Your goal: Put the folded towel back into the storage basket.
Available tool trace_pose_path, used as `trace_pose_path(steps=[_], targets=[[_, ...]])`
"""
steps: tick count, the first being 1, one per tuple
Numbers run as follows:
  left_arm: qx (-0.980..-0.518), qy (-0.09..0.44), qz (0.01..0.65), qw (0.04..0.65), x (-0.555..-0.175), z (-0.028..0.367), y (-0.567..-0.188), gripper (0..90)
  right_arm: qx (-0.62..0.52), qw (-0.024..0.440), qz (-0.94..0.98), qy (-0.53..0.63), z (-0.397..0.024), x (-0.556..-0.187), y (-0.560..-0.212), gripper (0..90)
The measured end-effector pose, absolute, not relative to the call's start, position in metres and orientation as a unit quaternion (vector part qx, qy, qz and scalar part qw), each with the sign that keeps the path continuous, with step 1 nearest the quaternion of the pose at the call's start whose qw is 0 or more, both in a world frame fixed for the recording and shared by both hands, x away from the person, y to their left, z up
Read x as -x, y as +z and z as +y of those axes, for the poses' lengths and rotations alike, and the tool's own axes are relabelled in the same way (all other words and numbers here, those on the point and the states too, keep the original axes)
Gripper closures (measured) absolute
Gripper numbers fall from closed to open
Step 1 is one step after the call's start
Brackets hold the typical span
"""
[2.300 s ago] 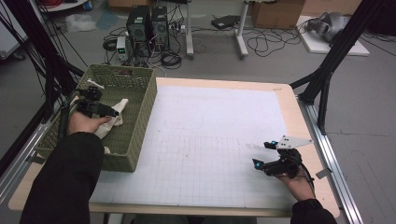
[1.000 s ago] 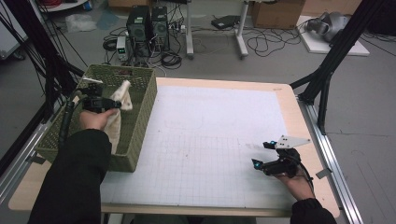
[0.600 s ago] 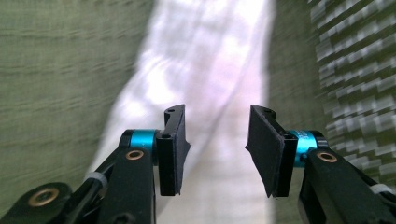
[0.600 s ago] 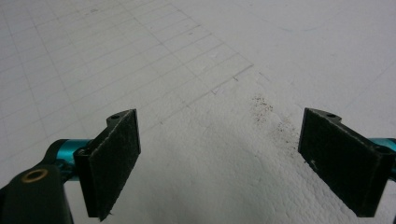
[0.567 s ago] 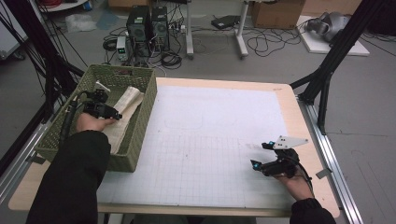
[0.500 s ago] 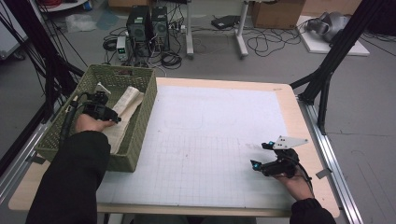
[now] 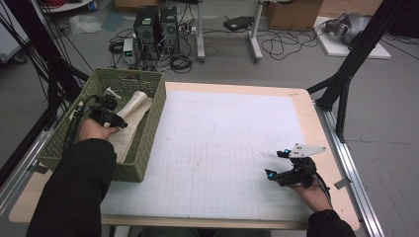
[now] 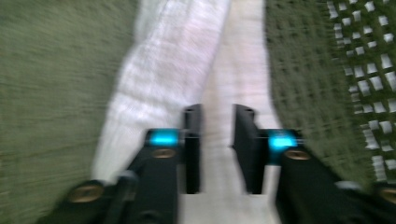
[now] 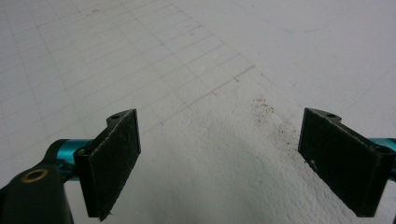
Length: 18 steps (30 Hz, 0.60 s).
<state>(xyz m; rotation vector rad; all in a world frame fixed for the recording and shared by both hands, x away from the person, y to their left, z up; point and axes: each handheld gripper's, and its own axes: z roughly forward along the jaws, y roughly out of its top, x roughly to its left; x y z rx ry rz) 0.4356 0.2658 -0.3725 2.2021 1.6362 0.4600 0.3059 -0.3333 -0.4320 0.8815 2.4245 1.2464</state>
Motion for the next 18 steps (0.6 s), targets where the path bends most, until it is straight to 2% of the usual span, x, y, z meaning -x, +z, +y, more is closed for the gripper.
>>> trace_pose_path(steps=[2, 6, 9, 13, 15, 16, 18], targets=[[-0.773, 0.198, 0.583, 0.154, -0.431, 0.27, -0.367, 51.9, -0.303, 0.138, 0.839, 0.43, -0.333, -0.306, -0.432, 12.2], [-0.746, 0.239, 0.61, 0.118, -0.425, 0.286, -0.364, 49.3, -0.299, 0.14, 0.84, 0.431, -0.332, -0.306, -0.432, 12.2], [-0.731, 0.209, 0.645, 0.084, -0.424, 0.298, -0.376, 50.9, -0.298, 0.139, 0.84, 0.432, -0.332, -0.305, -0.432, 12.2], [-0.73, 0.142, 0.668, 0.039, -0.425, 0.304, -0.401, 51.6, -0.298, 0.139, 0.84, 0.431, -0.332, -0.306, -0.432, 12.3], [-0.733, 0.139, 0.664, 0.046, -0.425, 0.304, -0.399, 56.5, -0.299, 0.138, 0.841, 0.431, -0.331, -0.306, -0.432, 12.2], [-0.736, 0.136, 0.661, 0.054, -0.425, 0.304, -0.397, 70.2, -0.299, 0.137, 0.841, 0.429, -0.331, -0.306, -0.432, 12.2], [-0.742, 0.141, 0.652, 0.067, -0.424, 0.302, -0.394, 87.0, -0.298, 0.138, 0.841, 0.429, -0.331, -0.306, -0.432, 12.2]])
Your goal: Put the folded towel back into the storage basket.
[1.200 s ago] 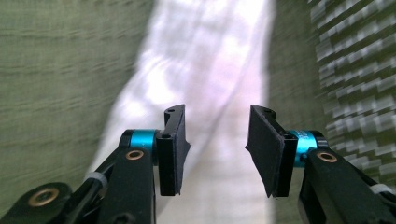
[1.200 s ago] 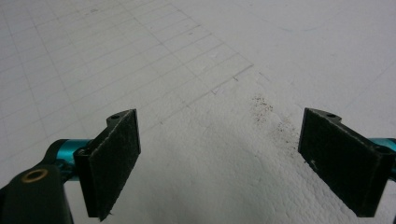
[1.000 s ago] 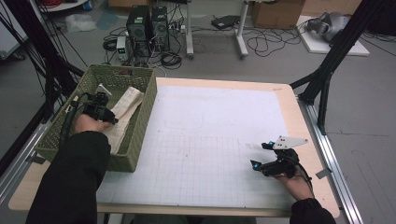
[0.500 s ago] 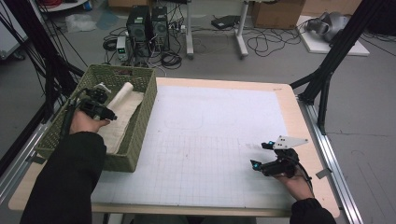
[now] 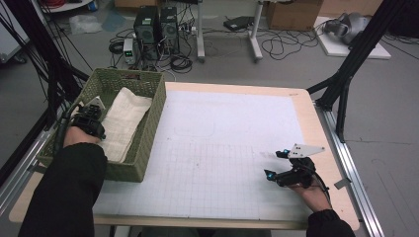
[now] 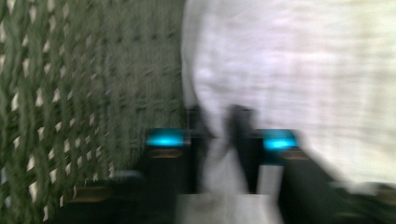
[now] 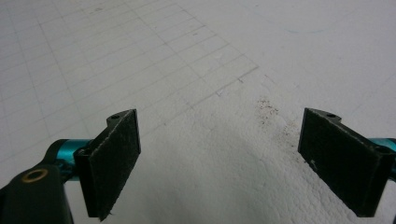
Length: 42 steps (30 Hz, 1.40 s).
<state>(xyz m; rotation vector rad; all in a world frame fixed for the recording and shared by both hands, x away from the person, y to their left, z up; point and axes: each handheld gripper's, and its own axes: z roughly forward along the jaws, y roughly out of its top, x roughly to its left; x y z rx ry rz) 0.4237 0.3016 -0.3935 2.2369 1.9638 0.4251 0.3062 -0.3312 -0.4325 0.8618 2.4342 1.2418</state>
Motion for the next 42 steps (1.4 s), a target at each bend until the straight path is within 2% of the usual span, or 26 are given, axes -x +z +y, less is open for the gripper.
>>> trace_pose_path(steps=[7, 14, 16, 21, 25, 29, 31, 38, 39, 40, 42], targets=[[-0.77, 0.147, 0.607, 0.129, -0.42, 0.276, -0.376, 88.0, -0.299, 0.138, 0.84, 0.431, -0.331, -0.306, -0.432, 12.3], [-0.808, 0.065, 0.564, 0.156, -0.426, 0.23, -0.383, 86.3, -0.291, 0.138, 0.842, 0.432, -0.328, -0.306, -0.431, 12.3], [-0.808, 0.043, 0.568, 0.149, -0.429, 0.229, -0.388, 77.5, -0.291, 0.139, 0.842, 0.432, -0.328, -0.306, -0.43, 12.3], [-0.814, 0.011, 0.557, 0.163, -0.426, 0.232, -0.385, 64.0, -0.29, 0.139, 0.841, 0.436, -0.329, -0.306, -0.43, 12.3], [-0.815, 0.012, 0.56, 0.152, -0.421, 0.233, -0.383, 60.0, -0.29, 0.141, 0.84, 0.436, -0.328, -0.306, -0.429, 12.3], [-0.815, 0.007, 0.562, 0.143, -0.415, 0.235, -0.385, 59.5, -0.289, 0.143, 0.839, 0.438, -0.328, -0.306, -0.428, 12.3], [-0.813, -0.008, 0.562, 0.152, -0.412, 0.238, -0.386, 61.6, -0.288, 0.143, 0.84, 0.438, -0.327, -0.306, -0.428, 12.3], [-0.807, -0.029, 0.566, 0.169, -0.409, 0.242, -0.386, 59.0, -0.287, 0.145, 0.839, 0.439, -0.327, -0.305, -0.426, 12.3], [-0.806, -0.03, 0.565, 0.175, -0.409, 0.243, -0.384, 60.3, -0.287, 0.145, 0.839, 0.439, -0.328, -0.305, -0.426, 12.3], [-0.806, -0.023, 0.564, 0.178, -0.408, 0.243, -0.382, 66.5, -0.287, 0.145, 0.839, 0.439, -0.328, -0.305, -0.426, 12.3], [-0.801, -0.009, 0.57, 0.182, -0.408, 0.247, -0.379, 67.3, -0.288, 0.145, 0.838, 0.44, -0.328, -0.305, -0.426, 12.3]])
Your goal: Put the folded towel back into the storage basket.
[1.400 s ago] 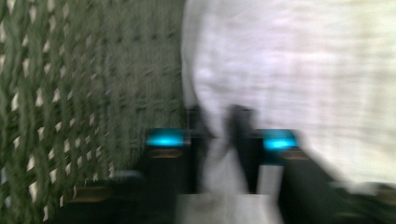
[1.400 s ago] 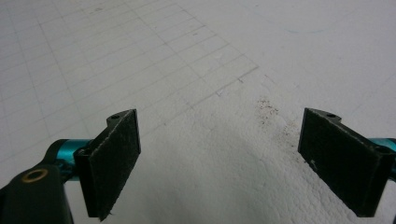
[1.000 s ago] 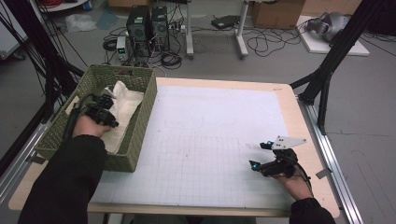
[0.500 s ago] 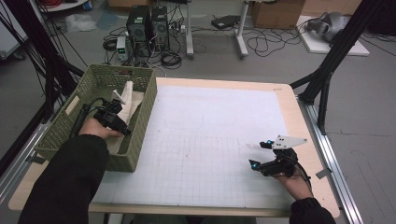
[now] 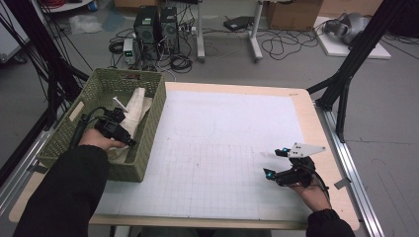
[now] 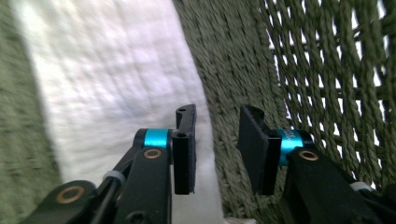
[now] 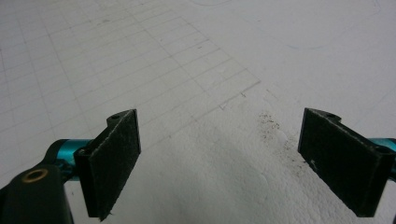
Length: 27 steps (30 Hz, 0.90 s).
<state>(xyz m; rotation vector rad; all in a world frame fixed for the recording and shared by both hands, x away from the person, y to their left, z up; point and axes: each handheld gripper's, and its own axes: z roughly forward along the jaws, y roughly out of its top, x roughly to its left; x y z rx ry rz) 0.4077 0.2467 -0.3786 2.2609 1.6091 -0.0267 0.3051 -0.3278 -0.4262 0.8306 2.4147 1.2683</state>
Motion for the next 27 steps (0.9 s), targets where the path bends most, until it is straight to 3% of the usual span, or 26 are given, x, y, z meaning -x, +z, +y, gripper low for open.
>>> trace_pose_path(steps=[3, 8, 11, 15, 18, 22, 27], targets=[[-0.797, 0.004, 0.577, 0.177, -0.406, 0.254, -0.379, 71.7, -0.286, 0.147, 0.839, 0.439, -0.327, -0.305, -0.426, 12.3], [-0.817, -0.033, 0.556, 0.151, -0.408, 0.247, -0.387, 78.4, -0.287, 0.146, 0.839, 0.438, -0.327, -0.305, -0.426, 12.3], [-0.823, -0.063, 0.555, 0.104, -0.411, 0.244, -0.397, 82.3, -0.287, 0.148, 0.839, 0.438, -0.327, -0.306, -0.426, 12.3], [-0.833, -0.067, 0.541, 0.093, -0.411, 0.24, -0.399, 86.3, -0.288, 0.148, 0.838, 0.44, -0.328, -0.305, -0.425, 12.3], [-0.835, -0.066, 0.537, 0.101, -0.411, 0.24, -0.397, 84.4, -0.291, 0.147, 0.836, 0.441, -0.329, -0.305, -0.425, 12.3], [-0.826, -0.066, 0.534, 0.166, -0.411, 0.245, -0.384, 78.5, -0.287, 0.15, 0.836, 0.444, -0.329, -0.305, -0.425, 12.3], [-0.805, -0.006, 0.55, 0.221, -0.413, 0.254, -0.37, 77.0, -0.287, 0.149, 0.837, 0.442, -0.327, -0.306, -0.424, 12.3]])
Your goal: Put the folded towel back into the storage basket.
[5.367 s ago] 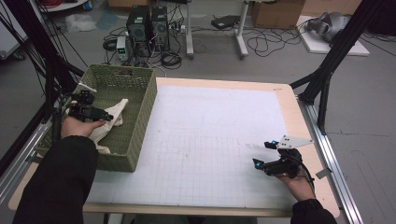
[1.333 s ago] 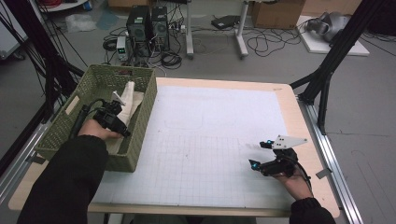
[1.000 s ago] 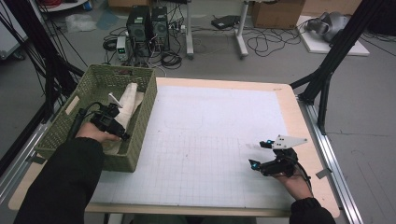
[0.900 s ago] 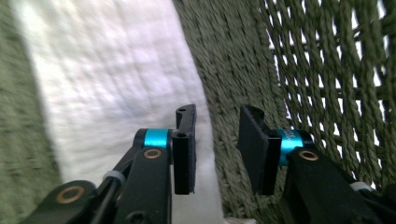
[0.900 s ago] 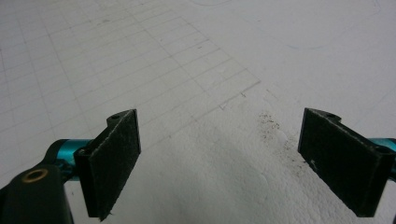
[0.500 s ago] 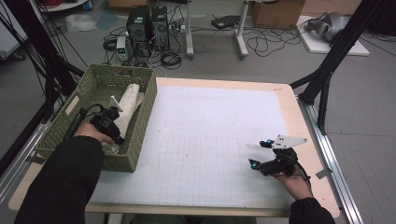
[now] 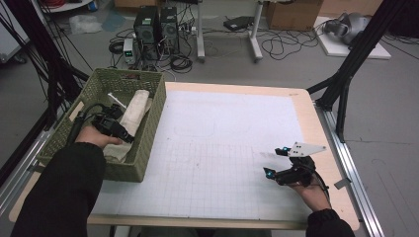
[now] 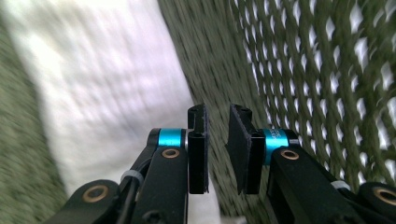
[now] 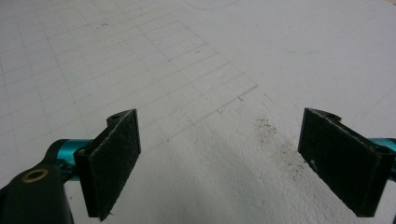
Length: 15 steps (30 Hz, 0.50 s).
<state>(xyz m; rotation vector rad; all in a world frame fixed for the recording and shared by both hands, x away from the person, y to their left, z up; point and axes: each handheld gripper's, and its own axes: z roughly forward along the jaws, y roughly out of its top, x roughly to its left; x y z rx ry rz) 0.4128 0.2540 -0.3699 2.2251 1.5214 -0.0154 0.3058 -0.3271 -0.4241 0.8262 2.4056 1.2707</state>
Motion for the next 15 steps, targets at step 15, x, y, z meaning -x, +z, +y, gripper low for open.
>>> trace_pose_path(steps=[15], targets=[[-0.839, 0.005, 0.527, 0.139, -0.414, 0.244, -0.4, 82.4, -0.285, 0.148, 0.838, 0.441, -0.325, -0.307, -0.425, 12.3]])
